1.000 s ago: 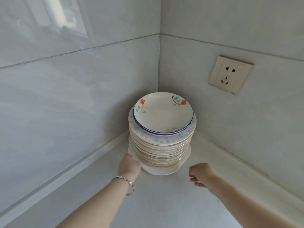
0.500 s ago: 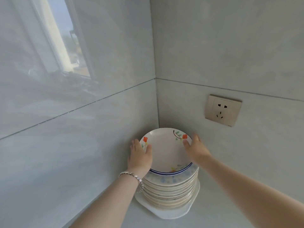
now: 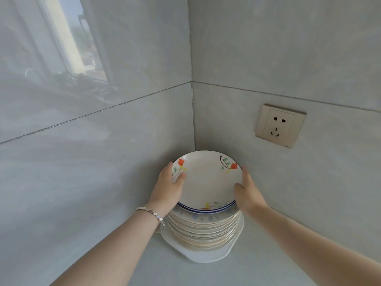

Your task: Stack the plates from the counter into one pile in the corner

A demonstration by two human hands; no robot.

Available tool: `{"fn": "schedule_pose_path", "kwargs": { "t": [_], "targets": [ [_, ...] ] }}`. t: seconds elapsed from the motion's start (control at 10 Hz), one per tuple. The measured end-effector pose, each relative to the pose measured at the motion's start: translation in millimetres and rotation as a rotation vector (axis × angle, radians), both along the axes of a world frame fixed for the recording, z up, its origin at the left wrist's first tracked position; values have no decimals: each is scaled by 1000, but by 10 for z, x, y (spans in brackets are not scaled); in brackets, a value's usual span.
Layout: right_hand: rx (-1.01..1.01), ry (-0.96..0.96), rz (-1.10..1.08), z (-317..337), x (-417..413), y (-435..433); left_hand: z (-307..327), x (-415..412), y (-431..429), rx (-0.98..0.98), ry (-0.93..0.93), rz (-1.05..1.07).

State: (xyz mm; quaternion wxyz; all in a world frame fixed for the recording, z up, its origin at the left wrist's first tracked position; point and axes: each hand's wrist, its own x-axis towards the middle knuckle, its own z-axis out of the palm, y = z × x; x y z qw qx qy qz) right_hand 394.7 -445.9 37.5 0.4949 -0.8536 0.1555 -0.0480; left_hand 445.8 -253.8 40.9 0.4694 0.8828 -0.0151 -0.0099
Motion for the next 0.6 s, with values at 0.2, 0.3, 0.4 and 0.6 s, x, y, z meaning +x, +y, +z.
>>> {"fn": "schedule_pose_path", "kwargs": {
  "t": [0.2, 0.3, 0.4, 0.6],
  "targets": [
    [-74, 77, 58, 26, 7, -6, 52, -24, 2, 177, 6, -39],
    [-165, 161, 91, 171, -64, 7, 224, -134, -36, 325, -6, 6],
    [-293, 221, 101, 361, -261, 25, 472, -412, -107, 418, -99, 58],
    [-559, 303, 300, 948, -1011, 75, 933, -1272, -155, 557, -80, -142]
  ]
}}
